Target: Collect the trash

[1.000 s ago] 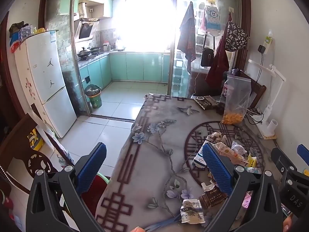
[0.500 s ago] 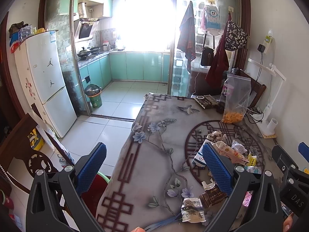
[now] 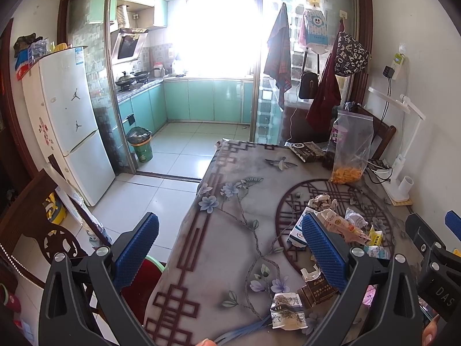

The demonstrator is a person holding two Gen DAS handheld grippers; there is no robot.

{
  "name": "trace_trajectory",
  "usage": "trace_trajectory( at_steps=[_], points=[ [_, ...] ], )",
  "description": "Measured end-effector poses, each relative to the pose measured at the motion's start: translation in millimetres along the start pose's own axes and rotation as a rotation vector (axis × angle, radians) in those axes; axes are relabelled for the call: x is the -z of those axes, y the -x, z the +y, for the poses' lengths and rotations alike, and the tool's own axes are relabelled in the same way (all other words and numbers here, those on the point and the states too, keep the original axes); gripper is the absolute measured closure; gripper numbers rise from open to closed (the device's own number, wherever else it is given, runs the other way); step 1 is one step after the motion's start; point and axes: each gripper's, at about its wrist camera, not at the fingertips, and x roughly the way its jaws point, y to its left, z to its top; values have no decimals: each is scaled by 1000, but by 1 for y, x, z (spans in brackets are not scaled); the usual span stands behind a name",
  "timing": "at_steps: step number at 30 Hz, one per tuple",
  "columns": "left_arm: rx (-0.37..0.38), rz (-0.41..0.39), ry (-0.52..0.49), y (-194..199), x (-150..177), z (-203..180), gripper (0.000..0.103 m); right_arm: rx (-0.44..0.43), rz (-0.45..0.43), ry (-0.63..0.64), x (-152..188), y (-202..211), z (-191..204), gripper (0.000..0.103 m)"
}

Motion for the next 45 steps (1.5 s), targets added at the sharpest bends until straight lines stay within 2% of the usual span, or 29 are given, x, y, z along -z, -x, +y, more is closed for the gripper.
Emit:
trace_trajectory(
  at_steps=[25, 38, 45],
  points=[
    [15, 29, -1, 1, 9, -1, 8, 36, 7, 10, 5, 7, 6, 4],
    [15, 30, 18, -3, 9, 2, 8, 23, 20, 26, 3, 1, 10, 4],
    [65, -24, 8, 5, 8, 0, 8, 21, 17, 30, 1, -1, 11, 4]
  ],
)
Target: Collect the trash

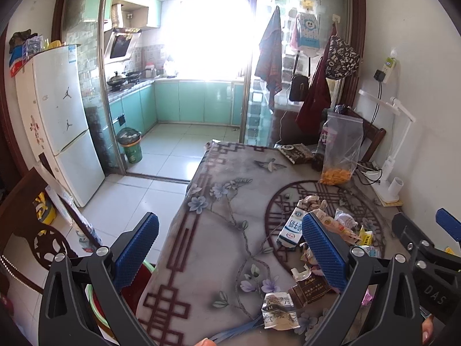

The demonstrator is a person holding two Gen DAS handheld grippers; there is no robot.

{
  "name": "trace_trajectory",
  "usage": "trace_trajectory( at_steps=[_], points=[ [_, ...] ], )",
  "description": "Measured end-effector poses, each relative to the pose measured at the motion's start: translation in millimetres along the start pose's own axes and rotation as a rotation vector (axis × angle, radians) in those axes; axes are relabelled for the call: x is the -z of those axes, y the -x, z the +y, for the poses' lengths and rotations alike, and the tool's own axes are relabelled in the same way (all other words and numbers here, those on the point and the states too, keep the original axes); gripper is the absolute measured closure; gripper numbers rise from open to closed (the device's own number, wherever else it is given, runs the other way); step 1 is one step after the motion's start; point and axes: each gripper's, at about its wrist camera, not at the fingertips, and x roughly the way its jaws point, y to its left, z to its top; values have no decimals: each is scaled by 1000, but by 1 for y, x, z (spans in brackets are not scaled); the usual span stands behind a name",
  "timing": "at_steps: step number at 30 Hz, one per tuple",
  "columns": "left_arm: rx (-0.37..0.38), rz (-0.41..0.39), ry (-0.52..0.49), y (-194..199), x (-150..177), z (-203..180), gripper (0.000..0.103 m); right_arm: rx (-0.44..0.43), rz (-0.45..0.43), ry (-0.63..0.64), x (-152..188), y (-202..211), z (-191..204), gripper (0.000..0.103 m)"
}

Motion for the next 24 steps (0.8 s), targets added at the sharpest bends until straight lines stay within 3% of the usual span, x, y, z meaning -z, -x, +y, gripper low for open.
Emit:
trace_trajectory(
  at_steps=[7, 10, 14, 19, 24],
  points=[
    [44, -43, 64, 1, 2, 4, 8, 1, 19, 6, 4, -4, -6, 4],
    [-6, -69, 44, 1, 4, -1, 7, 3, 26, 7, 6, -6, -13, 4],
    [-4, -48, 34, -1, 6, -6, 8, -18, 4, 22, -1, -10, -21, 4],
    [-97, -26, -5, -1, 13, -20, 8, -67, 16, 38, -4, -19, -29, 4],
    [-97, 5, 73, 1, 16, -19, 8, -103, 23, 62, -8, -26, -35, 4]
  ],
)
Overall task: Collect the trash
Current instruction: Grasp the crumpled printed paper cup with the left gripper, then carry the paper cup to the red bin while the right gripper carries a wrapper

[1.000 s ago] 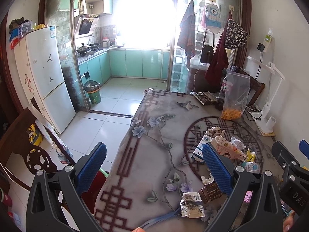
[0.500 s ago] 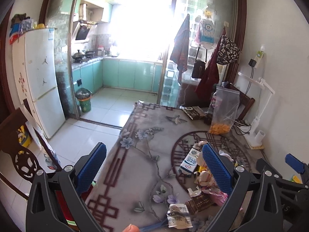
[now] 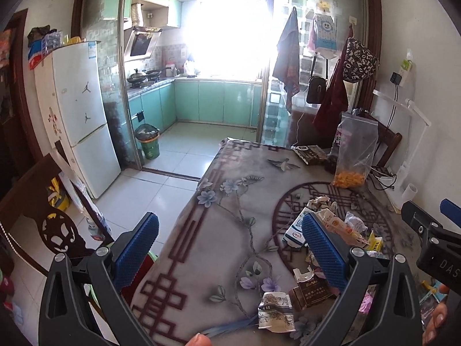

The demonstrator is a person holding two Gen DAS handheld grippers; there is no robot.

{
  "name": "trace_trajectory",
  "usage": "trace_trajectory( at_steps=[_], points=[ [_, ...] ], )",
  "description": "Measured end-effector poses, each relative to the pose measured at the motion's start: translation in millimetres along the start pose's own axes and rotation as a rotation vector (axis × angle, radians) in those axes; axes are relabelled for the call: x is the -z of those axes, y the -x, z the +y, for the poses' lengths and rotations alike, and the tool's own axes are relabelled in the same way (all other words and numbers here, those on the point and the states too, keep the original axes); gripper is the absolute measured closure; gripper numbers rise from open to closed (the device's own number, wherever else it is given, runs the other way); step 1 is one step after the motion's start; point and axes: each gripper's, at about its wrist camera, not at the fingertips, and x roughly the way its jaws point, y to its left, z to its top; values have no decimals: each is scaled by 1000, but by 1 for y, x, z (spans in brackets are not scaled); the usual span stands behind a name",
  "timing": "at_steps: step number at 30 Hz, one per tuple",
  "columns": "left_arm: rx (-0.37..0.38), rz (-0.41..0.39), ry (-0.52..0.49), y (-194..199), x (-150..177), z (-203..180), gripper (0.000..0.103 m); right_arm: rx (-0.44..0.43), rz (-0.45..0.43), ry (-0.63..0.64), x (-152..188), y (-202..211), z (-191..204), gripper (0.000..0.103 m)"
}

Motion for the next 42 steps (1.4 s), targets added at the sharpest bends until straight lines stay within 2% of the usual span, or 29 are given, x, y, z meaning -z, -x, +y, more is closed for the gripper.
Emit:
trace_trajectory(
  at_steps=[3, 6, 13, 15, 19, 21, 24, 27, 29, 34, 36, 37, 42],
  points=[
    [11, 9, 31, 1, 3, 2, 8, -19, -7, 7, -3, -3, -5, 4],
    [15, 3, 13, 2, 6, -4, 8, -37, -6, 14, -4, -5, -8, 4],
    [118, 58, -2, -7, 17, -18, 8, -61, 2, 18, -4, -11, -15, 4],
    [118, 87, -23, -17, 27, -22, 8, -64, 8, 21, -3, -14, -18, 4],
    [144, 238, -90, -56, 65, -35, 8, -44, 34, 21, 8, -25, -31, 4],
    [202, 365, -85, -86, 92, -43, 8, -33, 58, 27, 16, -34, -39, 4],
    [219, 501, -62, -125, 128, -47, 12, -35, 129, 25, 36, -50, -56, 4],
    [216, 593, -51, -157, 154, -53, 24, -15, 210, 51, 67, -63, -71, 4],
    [220, 636, -69, -171, 166, -60, 38, -3, 257, 52, 85, -67, -82, 4],
    [200, 617, -97, -177, 176, -67, 42, -63, 277, -11, 97, -64, -106, 5],
    [187, 601, -100, -174, 176, -67, 43, -97, 280, -18, 96, -65, -110, 8],
    [184, 592, -95, -172, 174, -65, 44, -125, 292, -23, 97, -67, -110, 14],
    [161, 488, -81, -136, 142, -47, 44, -253, 354, -26, 87, -90, -95, 18]
  ],
)
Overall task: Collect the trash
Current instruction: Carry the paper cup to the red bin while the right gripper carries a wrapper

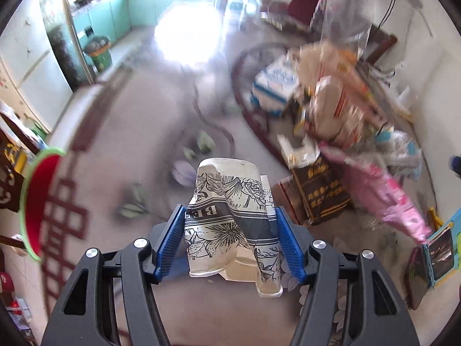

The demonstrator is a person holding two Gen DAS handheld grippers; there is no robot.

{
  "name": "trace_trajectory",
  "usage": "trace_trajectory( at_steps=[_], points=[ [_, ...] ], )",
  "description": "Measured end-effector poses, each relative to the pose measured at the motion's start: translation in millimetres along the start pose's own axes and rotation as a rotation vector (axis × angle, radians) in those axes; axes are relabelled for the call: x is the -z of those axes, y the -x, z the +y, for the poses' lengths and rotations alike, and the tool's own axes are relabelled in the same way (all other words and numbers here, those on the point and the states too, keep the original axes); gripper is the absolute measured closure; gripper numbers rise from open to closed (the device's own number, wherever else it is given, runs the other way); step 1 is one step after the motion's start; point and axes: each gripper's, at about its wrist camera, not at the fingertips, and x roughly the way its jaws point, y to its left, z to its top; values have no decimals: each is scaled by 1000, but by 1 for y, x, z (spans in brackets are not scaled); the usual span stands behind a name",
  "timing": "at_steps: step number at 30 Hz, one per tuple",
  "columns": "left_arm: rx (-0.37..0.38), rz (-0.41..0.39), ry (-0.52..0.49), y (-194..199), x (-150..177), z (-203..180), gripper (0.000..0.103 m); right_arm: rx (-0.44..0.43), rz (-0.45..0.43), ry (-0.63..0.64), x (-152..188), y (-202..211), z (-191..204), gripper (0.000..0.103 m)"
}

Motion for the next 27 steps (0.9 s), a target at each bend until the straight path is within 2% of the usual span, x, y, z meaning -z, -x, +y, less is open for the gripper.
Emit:
trace_trajectory(
  at_steps=[2, 6, 10, 12, 13, 14, 16, 18, 22, 25, 27],
  points=[
    [-14, -46, -2, 16, -3, 1, 44, -39, 12, 43, -16, -17, 14, 23],
    [-35, -116, 14, 49, -7, 6, 43, -79, 68, 131, -38, -59, 42, 23],
    [-62, -153, 20, 75, -4, 15, 43, -50, 152, 177, -43, -106, 58, 23],
    [-72, -164, 29, 84, -3, 22, 43, -54, 174, 185, -42, -117, 60, 40],
    [-74, -168, 40, 88, -1, 27, 43, -59, 189, 184, -41, -123, 61, 58],
    [-76, -171, 49, 90, -1, 29, 43, -66, 197, 176, -41, -126, 59, 61],
    [-82, -179, 71, 96, 0, 39, 43, -92, 192, 147, -42, -124, 58, 71],
    [-86, -189, 92, 99, 0, 53, 43, -94, 177, 139, -43, -119, 60, 73],
    [-90, -215, 123, 106, -3, 86, 43, -102, 80, 143, -54, -83, 73, 74],
    [-100, -230, 137, 109, -7, 121, 43, -125, -12, 137, -65, -47, 99, 74],
    [-111, -227, 147, 110, -10, 149, 43, -151, -40, 128, -69, -36, 120, 74]
  ],
)
